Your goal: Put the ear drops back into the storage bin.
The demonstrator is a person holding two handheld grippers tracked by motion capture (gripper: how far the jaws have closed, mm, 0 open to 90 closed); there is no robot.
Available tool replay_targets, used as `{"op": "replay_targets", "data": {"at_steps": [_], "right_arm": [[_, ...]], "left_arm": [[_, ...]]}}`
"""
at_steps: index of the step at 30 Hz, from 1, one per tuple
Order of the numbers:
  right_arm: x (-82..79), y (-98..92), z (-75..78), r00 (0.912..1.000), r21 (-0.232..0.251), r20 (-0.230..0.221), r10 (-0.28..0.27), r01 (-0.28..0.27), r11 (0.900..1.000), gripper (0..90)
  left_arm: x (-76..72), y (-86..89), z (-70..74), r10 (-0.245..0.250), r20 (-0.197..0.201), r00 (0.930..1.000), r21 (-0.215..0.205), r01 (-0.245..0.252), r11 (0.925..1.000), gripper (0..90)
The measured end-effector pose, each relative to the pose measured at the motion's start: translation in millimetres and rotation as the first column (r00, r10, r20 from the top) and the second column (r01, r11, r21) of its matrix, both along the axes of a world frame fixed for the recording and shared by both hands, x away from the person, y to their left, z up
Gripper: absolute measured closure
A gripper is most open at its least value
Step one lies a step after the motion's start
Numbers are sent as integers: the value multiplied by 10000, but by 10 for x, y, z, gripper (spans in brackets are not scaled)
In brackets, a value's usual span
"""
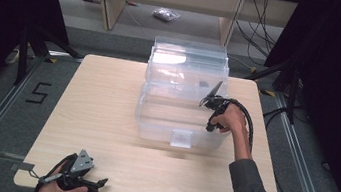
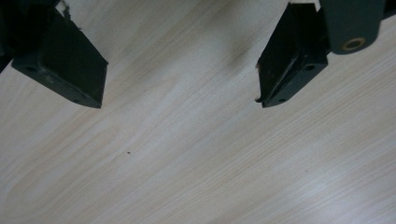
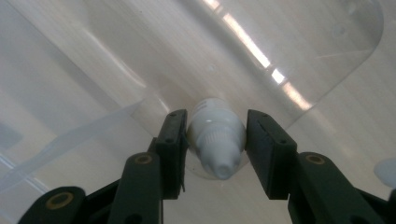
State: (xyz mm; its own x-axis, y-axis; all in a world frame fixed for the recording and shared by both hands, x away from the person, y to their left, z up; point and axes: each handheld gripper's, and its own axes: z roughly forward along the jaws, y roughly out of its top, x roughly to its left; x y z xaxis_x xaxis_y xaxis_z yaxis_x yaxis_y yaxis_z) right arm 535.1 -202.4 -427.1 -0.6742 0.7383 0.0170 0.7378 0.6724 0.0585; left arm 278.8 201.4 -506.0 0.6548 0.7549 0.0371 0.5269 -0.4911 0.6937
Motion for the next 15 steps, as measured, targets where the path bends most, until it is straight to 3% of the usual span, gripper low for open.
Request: {"op": "replay_targets", "data": {"at_steps": [4,7,12,13,15], "right_arm": [[-2,-19,24,9998,99,84,156,-157,9998,472],[-43,-5,129,9990,416,310,-321,308,9987,403],[-66,-49,238,9974,753,582,-417,373,9965,367],[-71,-70,278,9954,993,892,-350,260,9947,353],[-98,-76,331,9936,1225,1058,-406,275,9921,345]], "left_arm": [[0,-1,-1,-9,-4,10000,4,9,10000,151],[0,-2,-3,0,-16,10000,0,0,10000,150],[-1,-3,-3,-3,-22,10000,-24,3,10000,151],[0,-3,-3,-8,-23,10000,-23,8,10000,151],[1,-4,-4,46,-8,10000,36,-46,10000,151]]}}
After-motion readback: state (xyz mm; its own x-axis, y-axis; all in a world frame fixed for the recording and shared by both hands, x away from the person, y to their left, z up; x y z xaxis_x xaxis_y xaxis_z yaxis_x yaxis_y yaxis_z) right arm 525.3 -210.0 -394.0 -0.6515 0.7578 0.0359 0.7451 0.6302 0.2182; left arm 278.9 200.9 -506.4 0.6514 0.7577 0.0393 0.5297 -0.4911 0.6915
